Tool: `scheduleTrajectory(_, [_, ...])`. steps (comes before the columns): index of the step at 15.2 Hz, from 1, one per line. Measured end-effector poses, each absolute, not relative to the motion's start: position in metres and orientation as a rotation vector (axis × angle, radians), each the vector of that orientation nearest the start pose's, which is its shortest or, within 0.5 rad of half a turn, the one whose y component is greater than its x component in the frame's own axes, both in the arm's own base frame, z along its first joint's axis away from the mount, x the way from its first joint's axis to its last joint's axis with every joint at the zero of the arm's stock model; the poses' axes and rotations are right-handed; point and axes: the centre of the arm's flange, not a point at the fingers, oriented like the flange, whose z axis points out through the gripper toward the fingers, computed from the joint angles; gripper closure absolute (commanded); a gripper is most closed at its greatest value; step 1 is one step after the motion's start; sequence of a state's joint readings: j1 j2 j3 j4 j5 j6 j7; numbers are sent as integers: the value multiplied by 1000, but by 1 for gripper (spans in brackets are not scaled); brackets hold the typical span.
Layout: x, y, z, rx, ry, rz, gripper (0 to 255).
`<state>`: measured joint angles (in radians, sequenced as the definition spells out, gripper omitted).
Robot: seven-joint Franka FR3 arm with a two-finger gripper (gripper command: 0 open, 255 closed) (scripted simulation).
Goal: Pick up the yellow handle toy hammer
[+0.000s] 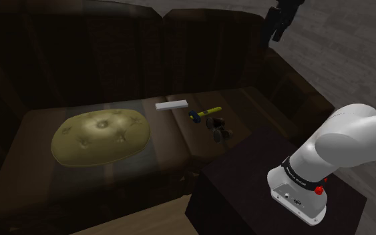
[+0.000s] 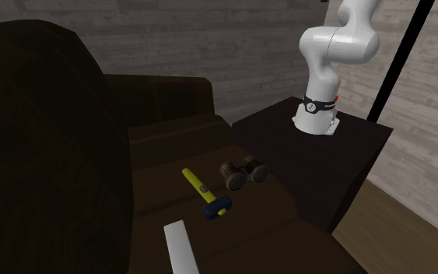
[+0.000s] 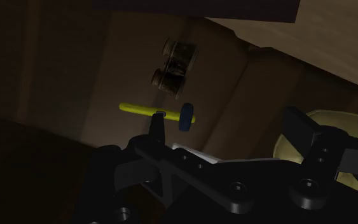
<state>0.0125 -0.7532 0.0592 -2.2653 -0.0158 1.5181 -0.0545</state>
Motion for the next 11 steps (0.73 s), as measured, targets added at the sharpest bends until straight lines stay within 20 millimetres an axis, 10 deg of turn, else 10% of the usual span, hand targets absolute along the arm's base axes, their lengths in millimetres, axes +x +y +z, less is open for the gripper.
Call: scheduleTrajectory(11, [345, -25, 517, -3121, -610, -7, 0])
